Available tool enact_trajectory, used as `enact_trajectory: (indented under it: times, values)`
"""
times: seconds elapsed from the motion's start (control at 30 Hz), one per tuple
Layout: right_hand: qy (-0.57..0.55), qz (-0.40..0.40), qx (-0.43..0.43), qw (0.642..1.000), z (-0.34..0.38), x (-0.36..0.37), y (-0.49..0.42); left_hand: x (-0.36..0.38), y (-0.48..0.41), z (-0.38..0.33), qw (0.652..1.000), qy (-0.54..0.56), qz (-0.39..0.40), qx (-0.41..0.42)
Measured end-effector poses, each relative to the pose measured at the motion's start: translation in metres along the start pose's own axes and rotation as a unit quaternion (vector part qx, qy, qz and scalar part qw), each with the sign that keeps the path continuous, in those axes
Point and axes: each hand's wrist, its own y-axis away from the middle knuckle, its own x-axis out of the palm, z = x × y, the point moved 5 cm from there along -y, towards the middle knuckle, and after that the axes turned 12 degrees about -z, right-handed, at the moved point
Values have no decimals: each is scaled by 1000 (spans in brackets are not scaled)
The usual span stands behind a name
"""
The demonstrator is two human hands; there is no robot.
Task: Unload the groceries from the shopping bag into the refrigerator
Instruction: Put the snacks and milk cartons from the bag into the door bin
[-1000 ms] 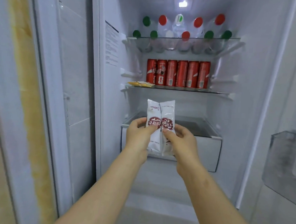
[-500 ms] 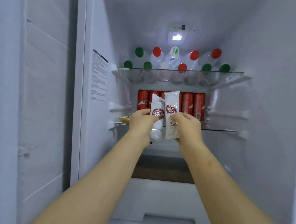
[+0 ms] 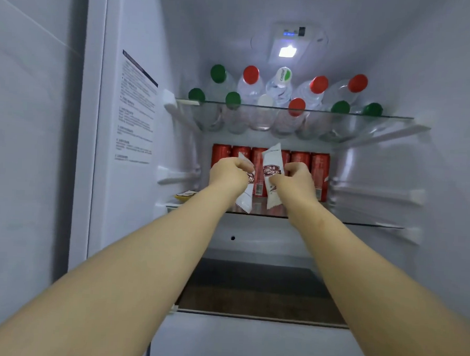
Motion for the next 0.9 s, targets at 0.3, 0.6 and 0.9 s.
enact_trajectory:
  times: [0.3,0.6,0.9]
  values:
    - [73,22,25,997,-27,18,-32,20,-8,4,988,-136,23,76]
    - [214,105,54,970,-27,28,-34,32,-12,24,960,-256,69,87]
    - [258,161,-18,952,-31,31,-33,35,-12,33,910,-350,154,162]
